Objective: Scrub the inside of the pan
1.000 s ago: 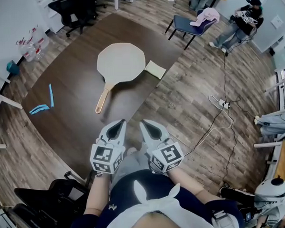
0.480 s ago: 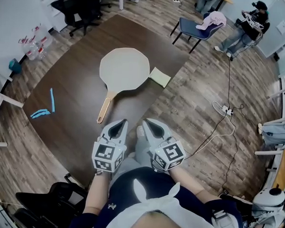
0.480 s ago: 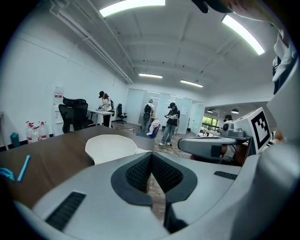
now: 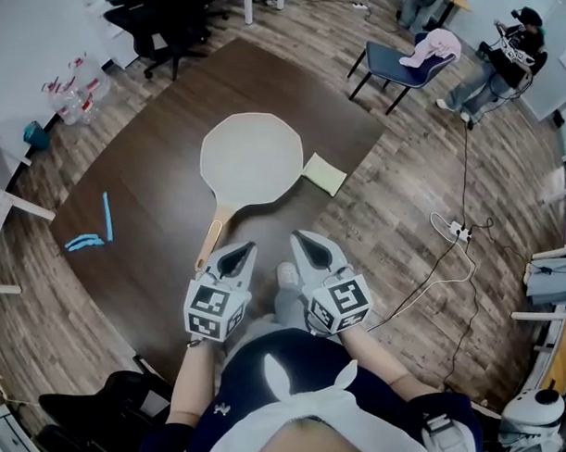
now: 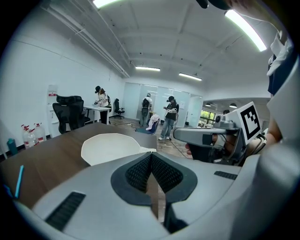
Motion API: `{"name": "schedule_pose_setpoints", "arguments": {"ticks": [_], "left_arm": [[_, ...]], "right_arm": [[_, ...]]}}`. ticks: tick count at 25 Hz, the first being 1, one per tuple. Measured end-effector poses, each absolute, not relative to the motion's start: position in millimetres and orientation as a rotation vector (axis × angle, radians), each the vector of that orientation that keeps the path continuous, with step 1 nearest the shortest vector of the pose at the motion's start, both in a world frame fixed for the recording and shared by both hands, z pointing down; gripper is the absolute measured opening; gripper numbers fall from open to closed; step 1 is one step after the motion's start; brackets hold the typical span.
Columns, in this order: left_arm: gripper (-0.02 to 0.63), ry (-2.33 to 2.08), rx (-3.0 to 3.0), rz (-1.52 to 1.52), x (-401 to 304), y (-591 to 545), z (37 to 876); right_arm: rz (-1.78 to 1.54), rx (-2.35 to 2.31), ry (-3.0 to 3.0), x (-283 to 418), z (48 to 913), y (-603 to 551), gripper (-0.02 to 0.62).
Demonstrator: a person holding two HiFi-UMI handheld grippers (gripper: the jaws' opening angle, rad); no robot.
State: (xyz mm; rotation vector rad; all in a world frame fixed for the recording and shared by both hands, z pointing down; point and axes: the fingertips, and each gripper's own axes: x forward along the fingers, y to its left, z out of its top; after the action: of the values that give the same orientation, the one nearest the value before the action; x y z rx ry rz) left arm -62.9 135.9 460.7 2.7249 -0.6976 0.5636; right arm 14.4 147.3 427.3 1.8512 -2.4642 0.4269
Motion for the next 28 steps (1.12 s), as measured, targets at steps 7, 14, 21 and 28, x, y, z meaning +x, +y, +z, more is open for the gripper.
{"name": "schedule_pose_setpoints", "arguments": {"ticks": [7,14,21,28], "left_arm": [[0.006,-0.742,2.697,0.587,-59,101,470],[0.103,-0.829,2.65,0.618,-65,69,482],[0.213,-0.852,2.587,0.762,-73,44,516],[0.221,-0.925,2.504,0.893,-87,20,553]], "right_arm": [[0.45,1.833,-2.464,27,437,112,0.0],[0.459,1.839,-2.448,39,443,83,0.0],[0.493,1.822,-2.435,56,454,59,0.002],[0.522,1.794,-2.402,75,472,39,0.002]]}}
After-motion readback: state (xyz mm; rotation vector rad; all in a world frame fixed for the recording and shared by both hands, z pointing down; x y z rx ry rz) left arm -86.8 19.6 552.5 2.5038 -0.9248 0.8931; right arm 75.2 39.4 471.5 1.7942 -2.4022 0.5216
